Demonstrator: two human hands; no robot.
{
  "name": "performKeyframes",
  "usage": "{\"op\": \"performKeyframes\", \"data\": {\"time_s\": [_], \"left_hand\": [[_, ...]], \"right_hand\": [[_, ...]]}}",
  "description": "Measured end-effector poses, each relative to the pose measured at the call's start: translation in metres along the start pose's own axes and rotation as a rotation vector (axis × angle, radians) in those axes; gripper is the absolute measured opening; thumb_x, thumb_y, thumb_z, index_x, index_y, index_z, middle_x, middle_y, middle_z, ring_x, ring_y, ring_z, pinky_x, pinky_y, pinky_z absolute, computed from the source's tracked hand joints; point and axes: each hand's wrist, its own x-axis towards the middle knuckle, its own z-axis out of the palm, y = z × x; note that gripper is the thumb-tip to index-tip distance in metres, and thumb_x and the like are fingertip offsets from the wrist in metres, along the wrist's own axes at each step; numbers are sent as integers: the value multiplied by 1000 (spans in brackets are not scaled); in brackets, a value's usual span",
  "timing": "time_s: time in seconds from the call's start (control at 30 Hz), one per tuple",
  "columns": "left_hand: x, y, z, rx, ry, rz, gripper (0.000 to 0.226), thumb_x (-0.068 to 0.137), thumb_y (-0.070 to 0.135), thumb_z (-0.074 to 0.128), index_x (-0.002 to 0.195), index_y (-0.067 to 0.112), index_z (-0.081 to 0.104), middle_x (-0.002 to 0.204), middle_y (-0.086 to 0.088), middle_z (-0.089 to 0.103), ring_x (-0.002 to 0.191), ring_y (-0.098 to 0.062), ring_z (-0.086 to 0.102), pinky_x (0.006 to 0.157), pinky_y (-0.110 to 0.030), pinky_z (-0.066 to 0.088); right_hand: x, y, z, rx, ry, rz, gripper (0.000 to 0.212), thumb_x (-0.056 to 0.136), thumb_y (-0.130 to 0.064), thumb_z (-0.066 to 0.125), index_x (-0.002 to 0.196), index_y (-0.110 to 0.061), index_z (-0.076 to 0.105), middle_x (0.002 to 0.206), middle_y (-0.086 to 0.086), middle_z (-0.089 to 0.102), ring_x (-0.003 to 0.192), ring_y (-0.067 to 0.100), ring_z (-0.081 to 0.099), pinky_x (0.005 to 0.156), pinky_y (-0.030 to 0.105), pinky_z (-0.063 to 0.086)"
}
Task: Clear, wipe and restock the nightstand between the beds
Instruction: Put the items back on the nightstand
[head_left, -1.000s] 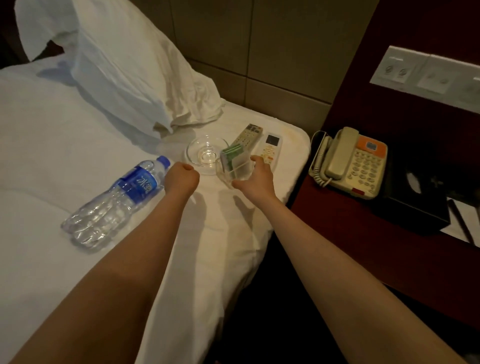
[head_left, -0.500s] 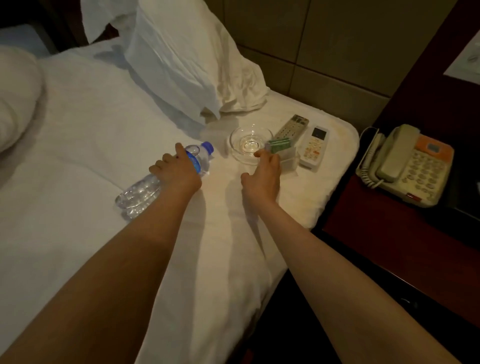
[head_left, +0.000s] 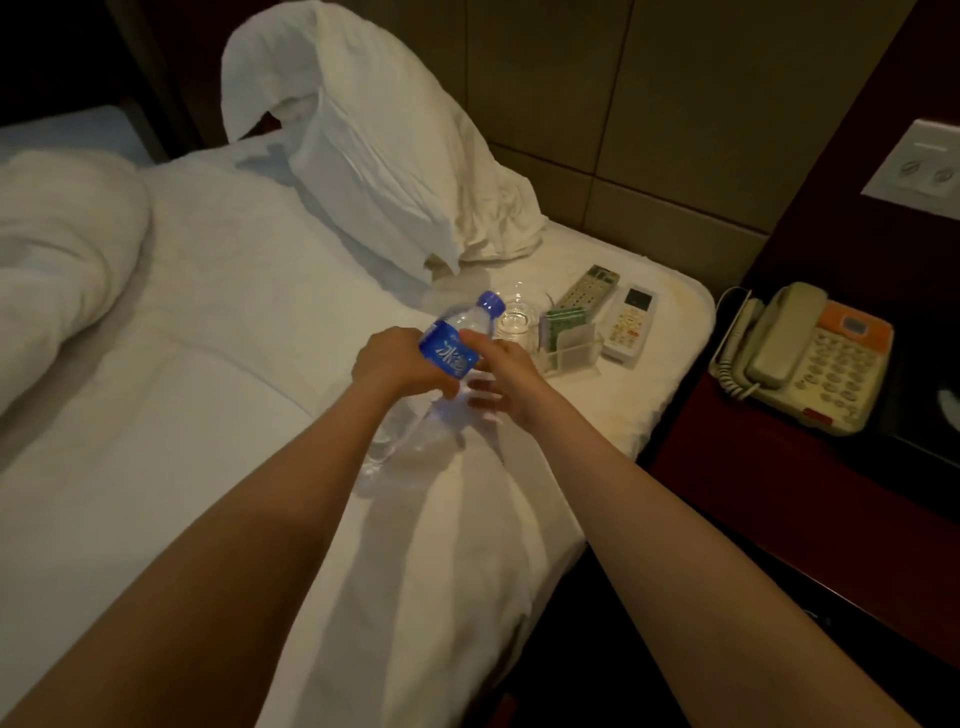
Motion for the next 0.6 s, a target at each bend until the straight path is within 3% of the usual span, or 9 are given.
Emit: {"op": "performKeyframes", "data": {"time_s": [0.1,0.23,0.4,0.53,0.6], "left_hand": [[-13,24,-3,-212,-27,72,52,64,30,81,110,16,64,105,-3,67,96,-20,63,81,-28,48],[-28,57,-2,-463,-89,138,54,63,22,83,113,16,63,105,0,66,94,-15,60,86,-27,49],[-50,105,16,-598,-203,242,60,65,13,81,120,14,57,108,0,62,101,-17,60,88,-27,50],[-67,151,40,-670,-283,315,54,65,8,82,114,14,58,106,-1,63,96,-16,60,82,-23,49],[-76,176,54,-672,-342,343,58,67,7,81,119,12,57,110,-3,64,94,-15,59,76,-21,48]], "right_hand": [[-19,-19,-9,104,-10,-85,49,82,-40,67,123,-17,52,105,6,66,87,20,64,67,35,55],[-45,-39,-41,-9,145,-188,36,80,-34,71,107,-20,51,97,3,65,82,16,63,57,30,54],[-73,-45,-96,-126,325,-286,32,72,-37,77,92,-27,54,103,1,65,98,21,64,83,44,57],[-102,-44,-145,-202,428,-324,46,67,-39,80,104,-21,59,101,0,67,92,20,65,81,44,57],[-121,-41,-172,-221,489,-343,41,70,-35,80,101,-22,57,97,-2,64,90,18,63,81,41,56]]}}
